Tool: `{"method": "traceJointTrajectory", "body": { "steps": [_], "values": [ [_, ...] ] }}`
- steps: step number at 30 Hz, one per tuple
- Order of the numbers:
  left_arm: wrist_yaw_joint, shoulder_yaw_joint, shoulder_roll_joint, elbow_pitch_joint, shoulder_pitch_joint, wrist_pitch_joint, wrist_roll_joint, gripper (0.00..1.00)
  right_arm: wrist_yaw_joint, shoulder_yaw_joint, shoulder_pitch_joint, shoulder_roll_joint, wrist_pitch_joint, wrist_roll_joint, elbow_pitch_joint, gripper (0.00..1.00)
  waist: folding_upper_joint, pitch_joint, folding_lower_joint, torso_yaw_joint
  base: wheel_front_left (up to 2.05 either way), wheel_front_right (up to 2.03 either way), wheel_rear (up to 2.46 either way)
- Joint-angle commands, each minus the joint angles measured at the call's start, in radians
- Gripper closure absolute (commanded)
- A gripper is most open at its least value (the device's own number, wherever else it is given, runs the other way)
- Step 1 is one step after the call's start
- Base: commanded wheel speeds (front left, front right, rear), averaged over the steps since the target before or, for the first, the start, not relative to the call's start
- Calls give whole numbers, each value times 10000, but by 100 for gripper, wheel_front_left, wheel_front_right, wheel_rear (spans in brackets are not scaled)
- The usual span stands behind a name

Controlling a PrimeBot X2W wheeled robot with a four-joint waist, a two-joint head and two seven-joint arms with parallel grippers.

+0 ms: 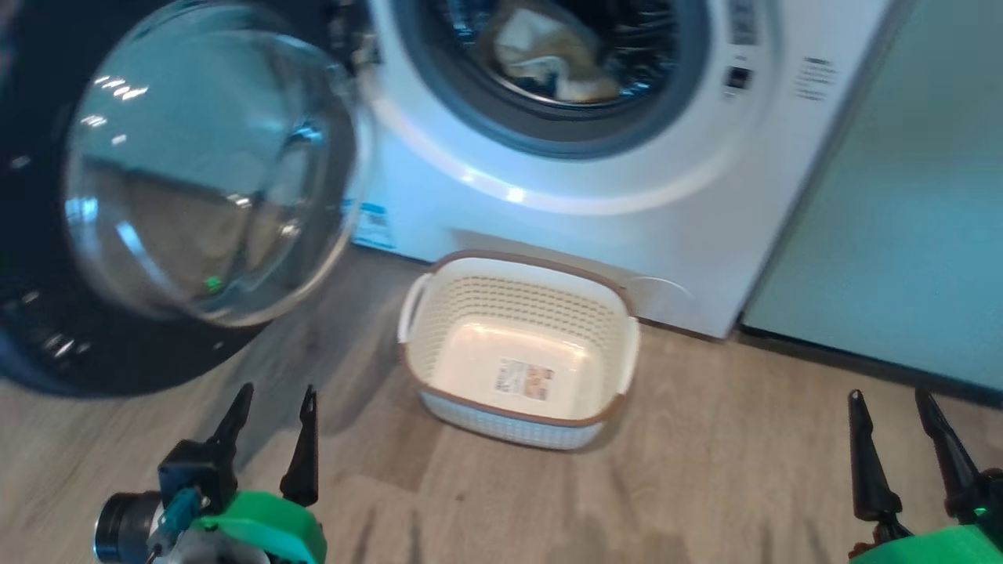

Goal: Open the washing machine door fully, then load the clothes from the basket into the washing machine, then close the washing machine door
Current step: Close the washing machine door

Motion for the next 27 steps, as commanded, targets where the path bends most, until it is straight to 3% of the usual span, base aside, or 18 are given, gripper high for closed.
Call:
{"method": "traceJointTrajectory", "body": {
  "steps": [1,13,27],
  "values": [
    [143,435,152,-223,-385,-119,135,0,-29,179,-159,-133,-14,-42,-389,0,0,-34,0,793,0,0,0],
    [118,603,270,-332,-196,-126,193,0,-29,342,-154,-133,-43,194,-227,0,0,-101,0,2177,0,0,0],
    [123,640,256,-381,-121,-128,155,0,-29,438,-253,-133,-86,164,-123,0,0,-101,0,2356,0,0,0]
  ]
}}
